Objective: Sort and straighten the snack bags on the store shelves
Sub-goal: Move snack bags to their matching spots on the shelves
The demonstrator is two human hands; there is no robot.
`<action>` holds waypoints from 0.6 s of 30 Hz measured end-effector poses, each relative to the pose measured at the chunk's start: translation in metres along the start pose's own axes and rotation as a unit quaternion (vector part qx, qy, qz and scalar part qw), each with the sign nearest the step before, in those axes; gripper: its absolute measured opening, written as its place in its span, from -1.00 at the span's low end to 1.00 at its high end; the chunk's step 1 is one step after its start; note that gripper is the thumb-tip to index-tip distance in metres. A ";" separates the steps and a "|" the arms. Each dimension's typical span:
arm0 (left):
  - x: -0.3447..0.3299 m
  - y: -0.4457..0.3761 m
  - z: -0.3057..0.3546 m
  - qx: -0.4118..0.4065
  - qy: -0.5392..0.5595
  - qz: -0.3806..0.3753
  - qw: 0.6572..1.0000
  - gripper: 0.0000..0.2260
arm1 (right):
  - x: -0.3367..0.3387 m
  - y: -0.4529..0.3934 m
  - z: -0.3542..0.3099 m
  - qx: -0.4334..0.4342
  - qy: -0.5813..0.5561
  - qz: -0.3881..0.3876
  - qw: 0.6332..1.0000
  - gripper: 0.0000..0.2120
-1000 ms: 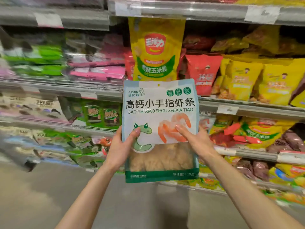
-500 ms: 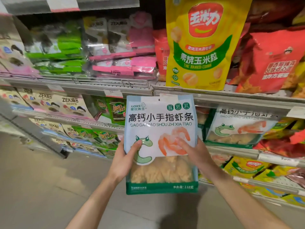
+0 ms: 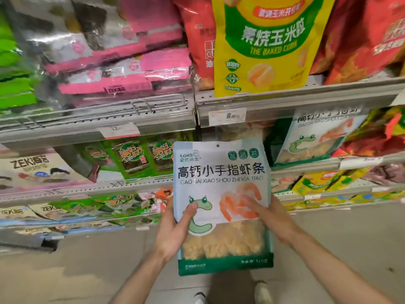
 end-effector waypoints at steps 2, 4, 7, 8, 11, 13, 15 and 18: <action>-0.005 -0.014 -0.002 -0.009 -0.010 -0.035 0.999 -0.69 | 0.004 -0.008 0.006 -0.007 -0.001 0.041 0.999 -0.32; -0.010 -0.031 0.000 -0.007 -0.023 -0.065 0.998 -0.58 | 0.014 -0.024 0.007 -0.016 -0.010 0.069 0.997 -0.27; -0.016 -0.062 0.001 0.003 -0.003 -0.067 0.998 -0.52 | 0.034 -0.055 -0.004 0.000 -0.029 0.064 0.998 -0.29; -0.019 -0.073 0.002 0.003 0.001 -0.061 0.998 -0.53 | 0.040 -0.066 -0.008 0.006 -0.034 0.055 0.998 -0.30; -0.028 -0.099 0.013 -0.006 0.011 -0.031 0.999 -0.62 | 0.045 -0.095 -0.027 0.043 -0.041 0.034 0.998 -0.45; -0.032 -0.116 0.022 -0.023 0.020 -0.009 1.000 -0.70 | 0.046 -0.110 -0.040 0.066 -0.042 0.050 0.996 -0.47; -0.034 -0.130 0.031 -0.044 0.015 0.017 0.999 -0.74 | 0.046 -0.117 -0.047 0.083 -0.011 0.073 0.994 -0.47; -0.035 -0.146 0.040 -0.063 0.008 0.031 0.997 -0.78 | 0.047 -0.111 -0.038 0.106 0.035 0.098 0.989 -0.49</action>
Point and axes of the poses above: each hand's wrist, its own y-axis away from the middle knuckle, its own x-axis out of the back of the hand, z = x × y, the point moved 1 cm from there along -y, towards the middle knuckle, and after that the axes turned 3 degrees about -z, right-handed, at the moved point
